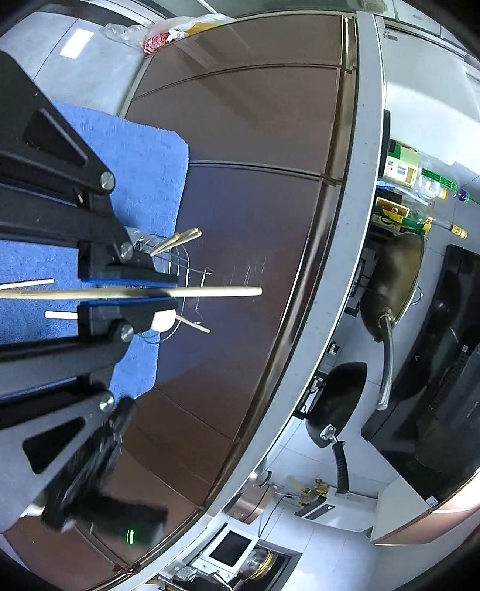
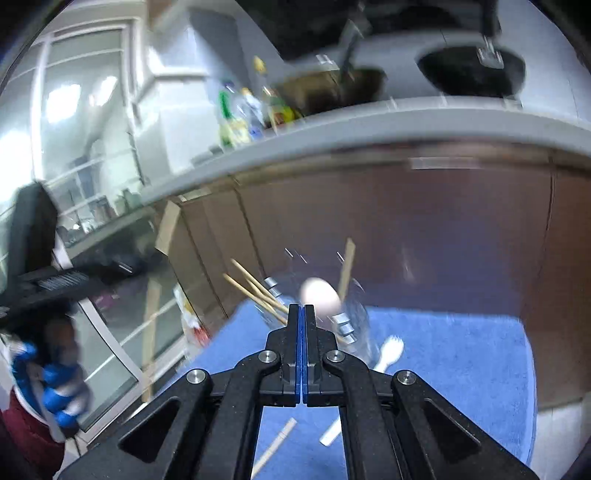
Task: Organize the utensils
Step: 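Lift the chopstick with the left tool while the right tool lifts the fork toward the holder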
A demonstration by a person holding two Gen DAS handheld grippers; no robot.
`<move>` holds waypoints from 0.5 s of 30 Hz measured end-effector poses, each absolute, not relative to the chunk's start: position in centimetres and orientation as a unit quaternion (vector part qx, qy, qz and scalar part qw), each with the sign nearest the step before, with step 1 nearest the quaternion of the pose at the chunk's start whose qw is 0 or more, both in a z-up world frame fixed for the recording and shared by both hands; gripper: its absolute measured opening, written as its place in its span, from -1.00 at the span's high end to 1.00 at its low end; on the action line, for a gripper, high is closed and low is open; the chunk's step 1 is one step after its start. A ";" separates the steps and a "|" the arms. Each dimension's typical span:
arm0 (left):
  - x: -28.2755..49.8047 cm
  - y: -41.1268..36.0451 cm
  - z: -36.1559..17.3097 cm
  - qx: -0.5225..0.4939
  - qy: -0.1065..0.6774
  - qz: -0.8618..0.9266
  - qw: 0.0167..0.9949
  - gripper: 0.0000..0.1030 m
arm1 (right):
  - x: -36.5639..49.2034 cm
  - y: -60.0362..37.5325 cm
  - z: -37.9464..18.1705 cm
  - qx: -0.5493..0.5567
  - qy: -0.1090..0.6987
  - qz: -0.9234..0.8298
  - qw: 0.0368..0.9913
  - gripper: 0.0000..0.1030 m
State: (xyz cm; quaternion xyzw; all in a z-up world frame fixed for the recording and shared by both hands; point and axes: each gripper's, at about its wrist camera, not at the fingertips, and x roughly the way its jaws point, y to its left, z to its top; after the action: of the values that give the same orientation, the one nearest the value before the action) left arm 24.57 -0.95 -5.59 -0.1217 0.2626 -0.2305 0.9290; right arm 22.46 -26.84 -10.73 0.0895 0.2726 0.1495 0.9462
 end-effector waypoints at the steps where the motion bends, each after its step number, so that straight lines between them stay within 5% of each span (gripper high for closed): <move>1: 24.9 -1.0 -5.7 -0.123 0.264 -0.231 0.928 0.91 | 23.7 -27.3 -11.9 0.098 0.298 0.143 0.939 0.80; 4: 26.2 -1.2 -6.2 -0.129 0.270 -0.232 0.926 0.91 | 27.0 -28.6 -15.5 0.118 0.366 0.125 0.914 0.52; 15: 31.0 -2.4 -3.9 -0.159 0.193 -0.205 0.946 0.91 | 36.1 -29.7 -24.1 0.163 0.488 0.116 0.849 0.52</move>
State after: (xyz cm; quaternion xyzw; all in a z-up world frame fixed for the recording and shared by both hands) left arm 31.00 -2.40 -3.87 -0.1591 0.1927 -0.2046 0.9464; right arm 36.11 -29.68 -24.13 0.1628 0.4883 0.1161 0.8495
